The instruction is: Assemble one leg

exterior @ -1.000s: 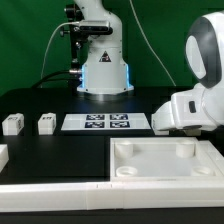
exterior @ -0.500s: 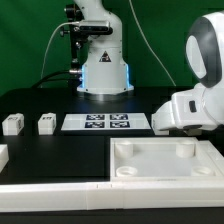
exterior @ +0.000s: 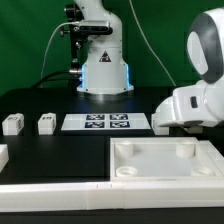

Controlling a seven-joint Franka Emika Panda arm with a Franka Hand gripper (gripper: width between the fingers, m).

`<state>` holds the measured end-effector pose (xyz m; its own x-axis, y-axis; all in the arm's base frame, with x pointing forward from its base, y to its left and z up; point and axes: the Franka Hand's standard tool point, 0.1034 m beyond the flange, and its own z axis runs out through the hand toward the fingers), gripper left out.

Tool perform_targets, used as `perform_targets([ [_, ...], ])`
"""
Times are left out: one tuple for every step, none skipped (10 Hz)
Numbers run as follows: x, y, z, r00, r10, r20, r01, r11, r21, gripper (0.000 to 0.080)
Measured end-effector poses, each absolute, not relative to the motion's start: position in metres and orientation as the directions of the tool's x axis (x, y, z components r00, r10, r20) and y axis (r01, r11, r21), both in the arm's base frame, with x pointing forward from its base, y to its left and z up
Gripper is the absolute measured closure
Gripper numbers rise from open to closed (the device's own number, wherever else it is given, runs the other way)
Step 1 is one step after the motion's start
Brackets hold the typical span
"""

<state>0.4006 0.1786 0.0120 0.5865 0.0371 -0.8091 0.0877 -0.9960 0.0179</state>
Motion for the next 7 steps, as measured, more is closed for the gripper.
perform_targets([
  [0.403,0.178,0.024,0.602,0.033,-0.798,0.087,-0.996,0.024,0.0506],
  [0.406,0.175,0.035,0.614,0.033,-0.789,0.087,-0.996,0.026,0.0506],
  [0.412,0.170,0.049,0.631,0.034,-0.775,0.081,-0.996,0.022,0.0506],
  [0.415,0.163,0.059,0.643,0.033,-0.765,0.074,-0.997,0.019,0.0506],
  [0.419,0.156,0.073,0.644,0.046,-0.764,0.079,-0.997,0.007,0.0505],
  [0.425,0.148,0.090,0.652,0.056,-0.756,0.081,-0.997,-0.004,0.0505],
  [0.433,0.141,0.103,0.666,0.063,-0.743,0.079,-0.997,-0.013,0.0505],
])
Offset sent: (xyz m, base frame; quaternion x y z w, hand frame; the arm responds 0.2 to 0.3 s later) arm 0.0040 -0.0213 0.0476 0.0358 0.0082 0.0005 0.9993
